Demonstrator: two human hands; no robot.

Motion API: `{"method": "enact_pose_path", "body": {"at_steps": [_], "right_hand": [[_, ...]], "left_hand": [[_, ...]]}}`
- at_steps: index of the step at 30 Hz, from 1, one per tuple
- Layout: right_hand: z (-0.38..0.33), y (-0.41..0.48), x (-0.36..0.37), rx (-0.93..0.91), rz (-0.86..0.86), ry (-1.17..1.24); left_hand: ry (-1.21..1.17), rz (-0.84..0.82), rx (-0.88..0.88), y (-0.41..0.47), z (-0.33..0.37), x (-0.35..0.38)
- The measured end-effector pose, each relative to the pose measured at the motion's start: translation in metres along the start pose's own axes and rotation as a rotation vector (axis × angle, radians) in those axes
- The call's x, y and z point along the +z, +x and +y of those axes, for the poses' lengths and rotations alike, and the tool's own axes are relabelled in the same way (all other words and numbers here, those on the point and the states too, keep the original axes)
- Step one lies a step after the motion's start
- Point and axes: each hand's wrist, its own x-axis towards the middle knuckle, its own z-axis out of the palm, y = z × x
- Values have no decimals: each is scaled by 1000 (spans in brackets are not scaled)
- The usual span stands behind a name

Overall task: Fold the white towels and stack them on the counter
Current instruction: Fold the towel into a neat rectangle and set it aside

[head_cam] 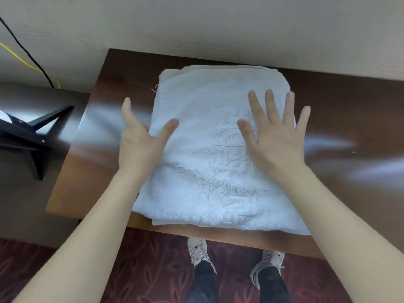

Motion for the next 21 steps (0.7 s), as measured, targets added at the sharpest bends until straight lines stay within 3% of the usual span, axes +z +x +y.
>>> {"method": "enact_pose_path", "body": {"at_steps": [5,10,15,21], "right_hand": [[-3,-42,8,-44,-120,-91],[-3,-42,12,-18,-125,-44],[-6,-61,9,-11,-123,-59],[-10,-66,12,3,-88,-26]], "left_hand": [[-19,-117,-74,-23,-19,-25],[-64,-316,-10,-47,-39,-43],[-267,-273,13,-71,-49,-44],[-324,-194,72,-95,-51,-31]]}}
